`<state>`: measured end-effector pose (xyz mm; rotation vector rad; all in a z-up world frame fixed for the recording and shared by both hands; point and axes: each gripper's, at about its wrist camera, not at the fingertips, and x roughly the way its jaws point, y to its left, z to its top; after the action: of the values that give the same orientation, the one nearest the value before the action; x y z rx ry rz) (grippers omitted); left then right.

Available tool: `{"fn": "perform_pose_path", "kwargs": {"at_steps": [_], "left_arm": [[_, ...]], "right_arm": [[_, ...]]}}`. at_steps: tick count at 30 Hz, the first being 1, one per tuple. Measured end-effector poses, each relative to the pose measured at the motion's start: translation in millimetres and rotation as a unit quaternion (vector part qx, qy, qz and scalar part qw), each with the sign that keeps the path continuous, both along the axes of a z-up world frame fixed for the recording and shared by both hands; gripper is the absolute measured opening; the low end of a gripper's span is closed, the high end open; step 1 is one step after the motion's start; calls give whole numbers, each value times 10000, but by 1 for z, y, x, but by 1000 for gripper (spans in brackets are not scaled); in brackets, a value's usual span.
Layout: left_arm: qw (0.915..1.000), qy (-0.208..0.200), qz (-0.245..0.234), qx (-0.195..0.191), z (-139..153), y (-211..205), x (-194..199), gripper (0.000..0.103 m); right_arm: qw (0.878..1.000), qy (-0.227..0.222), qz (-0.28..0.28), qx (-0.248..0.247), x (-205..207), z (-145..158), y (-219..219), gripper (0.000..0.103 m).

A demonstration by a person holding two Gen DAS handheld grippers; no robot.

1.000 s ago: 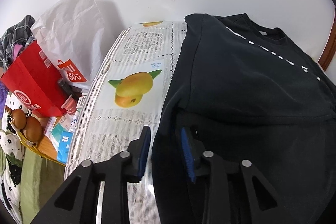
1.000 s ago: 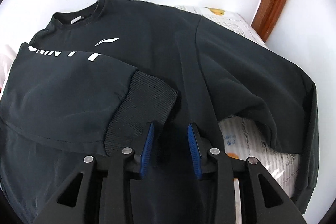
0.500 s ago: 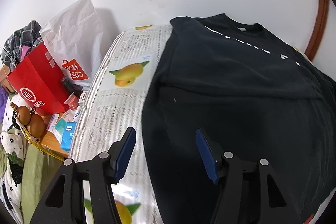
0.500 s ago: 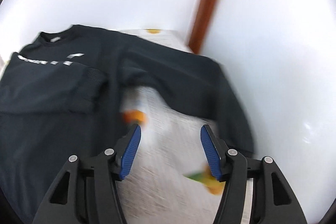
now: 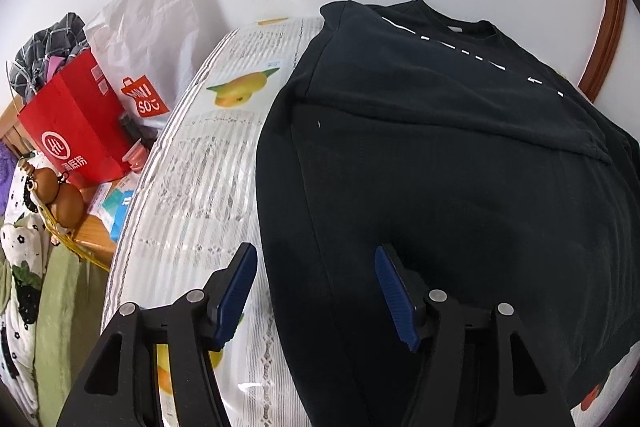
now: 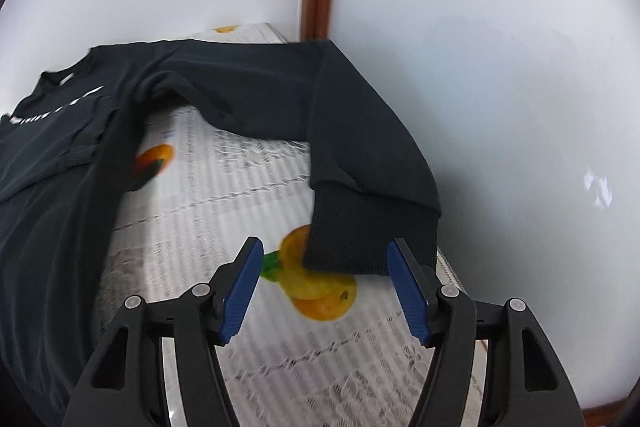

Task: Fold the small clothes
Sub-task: 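Grasp the other sleeve cuff with the right tool, then fold the held sleeve across the sweatshirt body with the right tool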

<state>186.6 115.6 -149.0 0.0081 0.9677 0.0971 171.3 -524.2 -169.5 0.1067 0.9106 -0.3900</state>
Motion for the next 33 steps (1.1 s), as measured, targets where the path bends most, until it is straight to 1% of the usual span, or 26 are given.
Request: {"fn": "perform_pose_path", "kwargs": {"at_steps": [4, 5, 7, 9, 10, 12, 13, 15, 18, 21, 23, 26, 29, 33], "left_arm": [[10000, -1, 47, 16, -2, -1, -3, 60], [10000, -12, 46, -12, -1, -1, -4, 60], [10000, -35, 20, -68, -1, -1, -6, 61], [9999, -68, -15, -142, -1, 1, -7, 61], [9998, -74, -18, -161, -1, 2, -7, 61], [9997, -92, -3, -208, -1, 4, -8, 61], [9997, -101, 1, -238, -1, 6, -8, 61], [9995, -101, 1, -289, -1, 10, -10, 61], [9995, -80, -5, -311, -4, 15, -12, 62], [9991, -87, 6, -404, -6, 22, -13, 62], [9988, -100, 1, -479, -6, 26, -13, 63], [9984, -130, -28, -542, -6, 32, -13, 64], [9983, -135, -17, -572, -7, 36, -12, 64], [9971, -150, -40, -747, -10, 40, -11, 65]], "right_arm": [[9999, 95, -128, -44, 13, -15, -6, 63], [9997, 145, -154, -131, 16, -18, -7, 61], [9994, 86, -211, -272, 18, -20, -8, 53], [9992, 55, -291, -266, 19, -21, -11, 33], [9992, 42, -303, -249, 19, -21, -12, 30], [9993, 77, -267, -249, 22, -20, -12, 14], [9990, 154, -266, -337, 24, -19, -10, 12], [9985, 251, -301, -381, 27, -14, -7, 6], [9992, 42, -247, -317, 28, 12, 7, 5], [9986, -256, 65, -460, 30, 52, 42, 5], [9966, -429, 371, -594, 37, 78, 78, 5], [9928, -600, 900, -509, 50, 106, 134, 5], [9851, -724, 1540, -230, 69, 124, 201, 5], [9719, -730, 2236, 79, 96, 130, 293, 5]]}}
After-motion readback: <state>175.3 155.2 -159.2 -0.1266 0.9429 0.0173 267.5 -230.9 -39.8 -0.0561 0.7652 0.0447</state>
